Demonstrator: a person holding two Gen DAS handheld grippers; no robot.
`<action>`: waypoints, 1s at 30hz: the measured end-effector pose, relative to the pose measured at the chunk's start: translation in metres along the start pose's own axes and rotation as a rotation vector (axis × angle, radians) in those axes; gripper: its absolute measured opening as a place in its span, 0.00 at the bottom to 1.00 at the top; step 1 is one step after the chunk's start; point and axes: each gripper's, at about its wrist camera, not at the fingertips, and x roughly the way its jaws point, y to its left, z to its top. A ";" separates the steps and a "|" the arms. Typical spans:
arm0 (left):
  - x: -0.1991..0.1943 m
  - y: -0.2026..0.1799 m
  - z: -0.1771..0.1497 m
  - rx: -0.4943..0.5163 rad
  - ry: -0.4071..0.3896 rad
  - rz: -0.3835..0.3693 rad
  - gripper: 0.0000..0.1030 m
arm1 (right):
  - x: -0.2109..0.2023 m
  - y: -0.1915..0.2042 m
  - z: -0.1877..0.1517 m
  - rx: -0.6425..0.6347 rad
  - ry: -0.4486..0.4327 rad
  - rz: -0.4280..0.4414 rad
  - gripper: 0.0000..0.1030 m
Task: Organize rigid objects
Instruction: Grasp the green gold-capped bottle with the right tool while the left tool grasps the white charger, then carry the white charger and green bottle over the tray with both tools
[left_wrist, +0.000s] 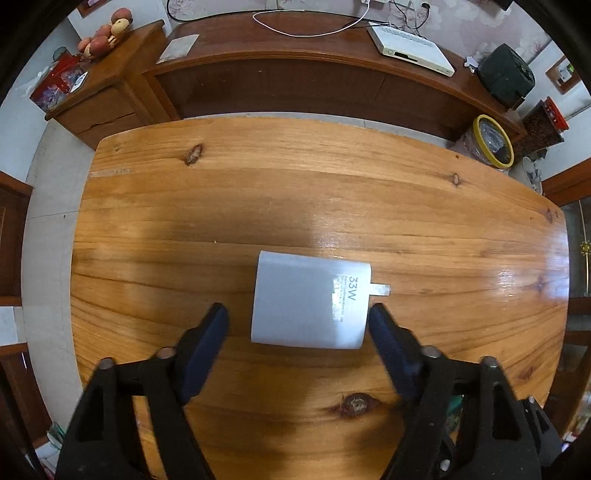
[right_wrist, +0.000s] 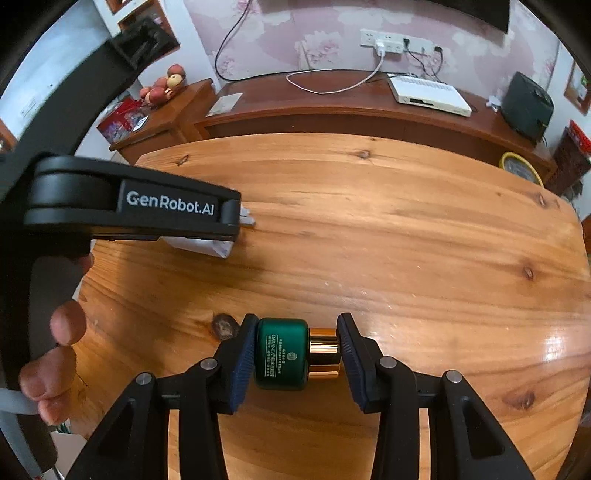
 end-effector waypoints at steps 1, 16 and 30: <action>0.002 -0.002 -0.001 0.001 0.002 0.001 0.66 | 0.000 -0.001 -0.002 0.005 0.002 0.000 0.42; -0.029 -0.001 -0.032 0.062 -0.046 0.033 0.57 | -0.025 -0.008 -0.020 0.027 -0.018 -0.017 0.42; -0.117 -0.014 -0.085 0.166 -0.158 -0.002 0.57 | -0.094 -0.003 -0.056 0.039 -0.115 0.038 0.42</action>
